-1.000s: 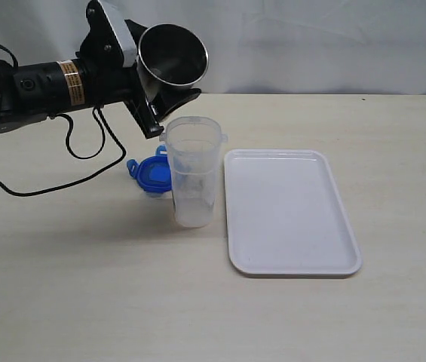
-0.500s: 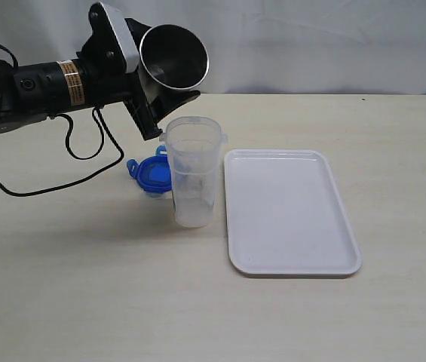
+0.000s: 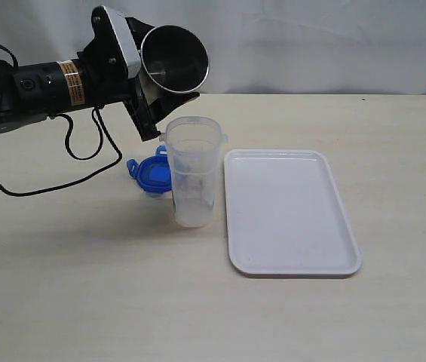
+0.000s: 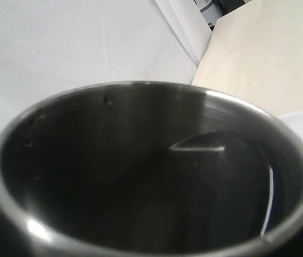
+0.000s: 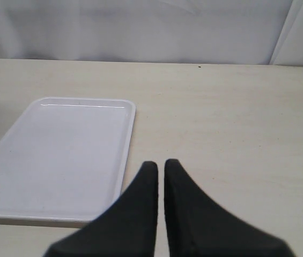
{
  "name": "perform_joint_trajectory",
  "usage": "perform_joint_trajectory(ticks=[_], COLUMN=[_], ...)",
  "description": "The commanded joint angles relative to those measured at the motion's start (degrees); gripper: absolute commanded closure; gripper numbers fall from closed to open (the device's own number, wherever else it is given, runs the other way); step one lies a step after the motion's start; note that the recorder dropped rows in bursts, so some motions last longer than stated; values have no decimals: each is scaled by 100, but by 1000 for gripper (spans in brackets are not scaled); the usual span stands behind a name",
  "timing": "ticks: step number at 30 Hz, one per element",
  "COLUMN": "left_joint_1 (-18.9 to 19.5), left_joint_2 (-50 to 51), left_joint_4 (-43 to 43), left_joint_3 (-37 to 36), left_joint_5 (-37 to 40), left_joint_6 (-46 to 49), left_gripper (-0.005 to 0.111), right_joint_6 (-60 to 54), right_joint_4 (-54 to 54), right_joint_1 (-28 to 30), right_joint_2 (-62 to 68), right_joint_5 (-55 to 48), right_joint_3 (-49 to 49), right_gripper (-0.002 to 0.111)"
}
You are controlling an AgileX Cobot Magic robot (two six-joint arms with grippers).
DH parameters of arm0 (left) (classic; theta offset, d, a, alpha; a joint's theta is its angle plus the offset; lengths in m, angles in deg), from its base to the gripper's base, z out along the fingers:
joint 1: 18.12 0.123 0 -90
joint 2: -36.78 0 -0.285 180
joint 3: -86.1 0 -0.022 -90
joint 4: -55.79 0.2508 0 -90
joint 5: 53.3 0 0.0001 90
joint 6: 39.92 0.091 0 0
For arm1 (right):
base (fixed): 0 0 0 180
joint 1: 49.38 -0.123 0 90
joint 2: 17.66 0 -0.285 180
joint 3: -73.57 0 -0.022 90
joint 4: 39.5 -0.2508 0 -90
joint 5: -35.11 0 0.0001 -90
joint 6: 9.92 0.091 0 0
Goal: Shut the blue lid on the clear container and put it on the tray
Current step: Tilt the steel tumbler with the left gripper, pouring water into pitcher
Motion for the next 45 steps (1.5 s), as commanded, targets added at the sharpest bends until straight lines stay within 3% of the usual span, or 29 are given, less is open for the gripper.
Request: perform_joint_trajectory(ticks=[1,23,45], left_joint_1=[-2,-2,-2], left_joint_2=[-137,-137,-137], left_joint_4=[-186,-210,-210], left_joint_3=[104,104,104], left_joint_5=[-330,-330,-209], left_joint_6=[345,1392,1710], left_gripper=[107,107,107], right_joint_6=[0,0,0], right_joint_4=[2,2,2], right_joint_1=[2,2,2], right_joint_2=[-33,-33,-33], right_joint_5=[-4,-4,-4], right_joint_3=[-18,-18,-18], right_gripper=[104,104,104])
